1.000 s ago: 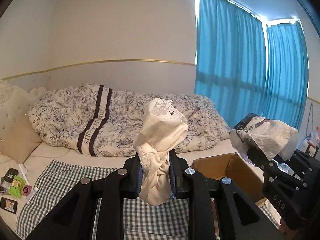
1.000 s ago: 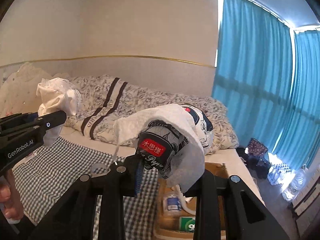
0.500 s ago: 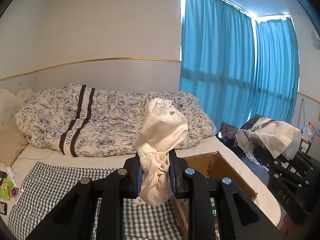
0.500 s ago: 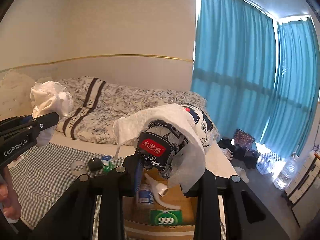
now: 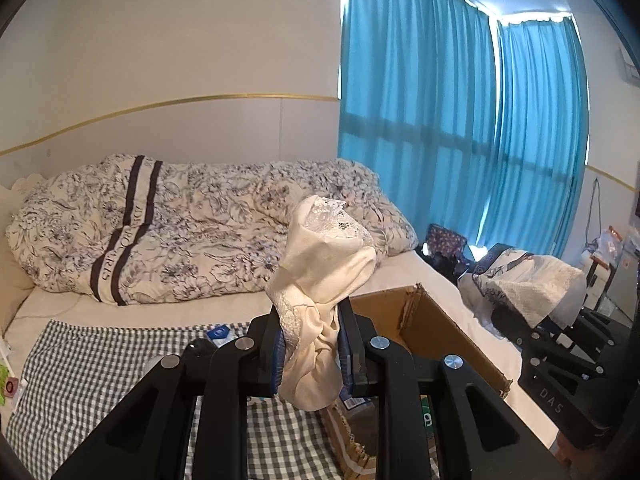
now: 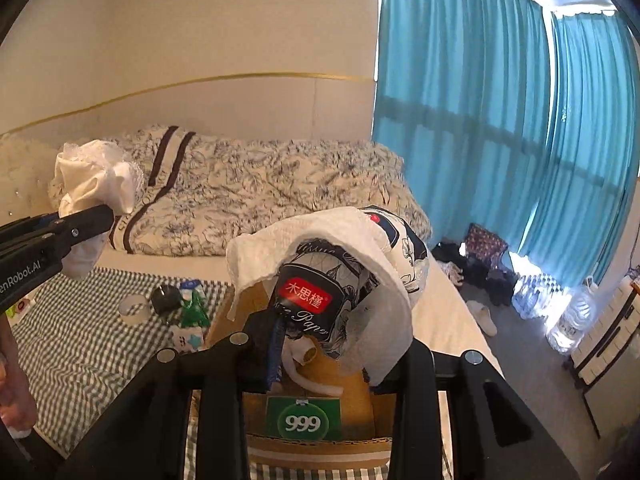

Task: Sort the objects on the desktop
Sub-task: 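Lift the tissue pack and white cloth and carry both over the cardboard box, then open both grippers to drop the tissue pack and cloth into the box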

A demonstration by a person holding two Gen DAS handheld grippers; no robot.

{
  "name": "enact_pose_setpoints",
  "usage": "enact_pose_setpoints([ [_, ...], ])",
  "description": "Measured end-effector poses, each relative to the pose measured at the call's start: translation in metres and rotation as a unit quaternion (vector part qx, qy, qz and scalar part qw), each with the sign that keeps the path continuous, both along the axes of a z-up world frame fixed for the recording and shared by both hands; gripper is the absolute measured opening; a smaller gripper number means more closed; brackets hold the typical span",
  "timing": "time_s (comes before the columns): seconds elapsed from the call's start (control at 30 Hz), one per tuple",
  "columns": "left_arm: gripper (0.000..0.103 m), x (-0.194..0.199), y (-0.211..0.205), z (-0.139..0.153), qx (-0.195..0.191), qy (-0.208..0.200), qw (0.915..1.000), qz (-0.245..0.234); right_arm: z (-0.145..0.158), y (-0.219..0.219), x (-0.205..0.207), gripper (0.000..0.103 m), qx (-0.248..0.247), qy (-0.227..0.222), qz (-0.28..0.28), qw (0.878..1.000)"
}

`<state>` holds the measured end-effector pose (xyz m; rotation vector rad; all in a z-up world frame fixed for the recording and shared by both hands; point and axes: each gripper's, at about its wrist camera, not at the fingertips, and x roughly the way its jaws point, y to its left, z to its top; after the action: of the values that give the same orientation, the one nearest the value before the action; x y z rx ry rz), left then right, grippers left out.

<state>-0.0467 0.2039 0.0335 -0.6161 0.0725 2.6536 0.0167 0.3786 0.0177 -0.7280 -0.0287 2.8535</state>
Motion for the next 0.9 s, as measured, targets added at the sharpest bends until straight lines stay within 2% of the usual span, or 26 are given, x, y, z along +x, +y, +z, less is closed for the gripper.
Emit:
enact_pose_setpoints([
  [0.5, 0.022, -0.045, 0.053, -0.052, -0.024, -0.05, 0.9981, -0.027, -0.061, 0.024, -0.047, 0.035, -0.017, -0.08, 0.02, 0.996],
  [0.7, 0.022, -0.059, 0.071, -0.068, -0.031, -0.062, 0.9969, -0.037, -0.077, 0.034, -0.057, 0.059, -0.023, -0.095, 0.017, 0.995],
  [0.9, 0.022, -0.068, 0.086, -0.082, -0.04, -0.075, 0.9954, -0.044, -0.078, 0.044, -0.054, 0.074, -0.015, -0.061, 0.004, 0.998],
])
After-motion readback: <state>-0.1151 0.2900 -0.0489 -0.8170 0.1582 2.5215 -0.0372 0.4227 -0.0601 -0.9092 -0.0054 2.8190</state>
